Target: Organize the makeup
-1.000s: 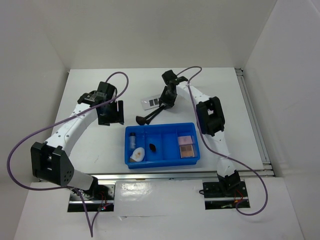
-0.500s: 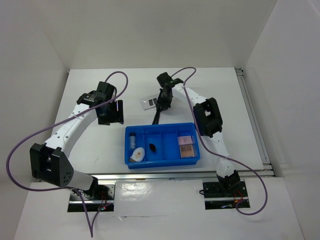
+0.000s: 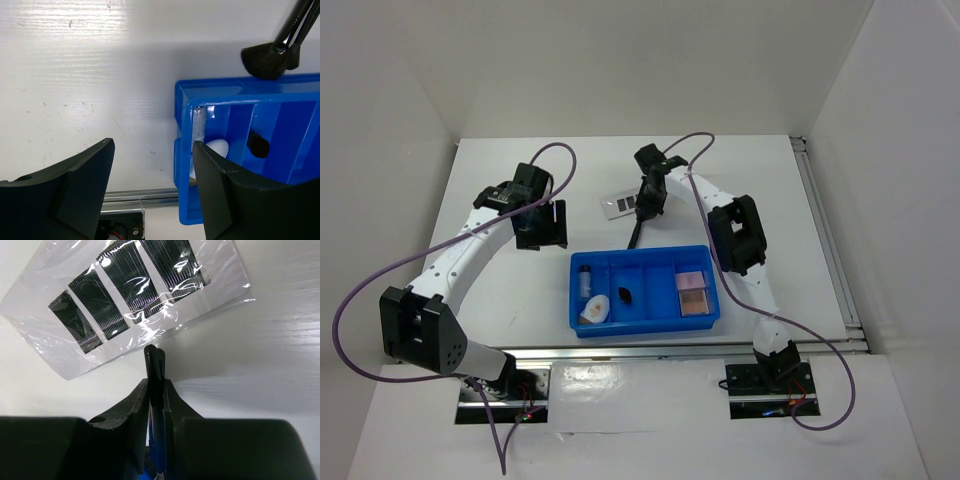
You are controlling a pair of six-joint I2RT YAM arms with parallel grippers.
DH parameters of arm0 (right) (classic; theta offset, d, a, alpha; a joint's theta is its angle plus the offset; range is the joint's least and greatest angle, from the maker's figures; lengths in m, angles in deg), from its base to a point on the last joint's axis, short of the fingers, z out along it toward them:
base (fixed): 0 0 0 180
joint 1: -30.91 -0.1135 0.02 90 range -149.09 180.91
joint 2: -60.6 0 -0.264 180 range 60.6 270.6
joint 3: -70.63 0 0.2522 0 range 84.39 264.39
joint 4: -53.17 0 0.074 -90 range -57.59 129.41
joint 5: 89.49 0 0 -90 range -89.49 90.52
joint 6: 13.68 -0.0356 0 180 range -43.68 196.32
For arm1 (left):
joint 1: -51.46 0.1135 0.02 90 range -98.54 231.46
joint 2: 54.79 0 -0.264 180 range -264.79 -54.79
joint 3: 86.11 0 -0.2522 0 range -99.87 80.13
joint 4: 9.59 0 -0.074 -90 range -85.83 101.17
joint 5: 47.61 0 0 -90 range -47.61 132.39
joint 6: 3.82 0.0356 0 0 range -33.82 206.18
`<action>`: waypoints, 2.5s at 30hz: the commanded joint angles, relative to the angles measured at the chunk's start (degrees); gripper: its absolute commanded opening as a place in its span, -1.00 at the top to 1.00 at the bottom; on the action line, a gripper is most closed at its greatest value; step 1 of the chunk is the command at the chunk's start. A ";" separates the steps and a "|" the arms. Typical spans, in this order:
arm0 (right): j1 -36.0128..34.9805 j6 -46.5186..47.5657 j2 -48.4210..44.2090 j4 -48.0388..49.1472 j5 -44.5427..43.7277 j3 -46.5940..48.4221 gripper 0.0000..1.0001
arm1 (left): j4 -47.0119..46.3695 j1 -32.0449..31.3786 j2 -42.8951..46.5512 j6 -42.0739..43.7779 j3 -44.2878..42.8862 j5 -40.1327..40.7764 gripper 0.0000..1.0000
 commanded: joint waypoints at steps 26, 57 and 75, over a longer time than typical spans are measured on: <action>13.26 5.76 -6.81 1.37 4.83 -3.66 0.44 | -1.06 0.33 1.23 1.08 0.11 -2.01 -0.54; 13.26 5.67 -1.55 0.67 -3.69 -7.63 0.29 | -1.06 0.33 0.70 1.08 0.11 -2.01 -0.54; 13.96 9.08 -17.87 2.68 -18.72 -1.28 1.00 | -0.53 0.33 1.22 1.08 -0.42 -2.01 -0.54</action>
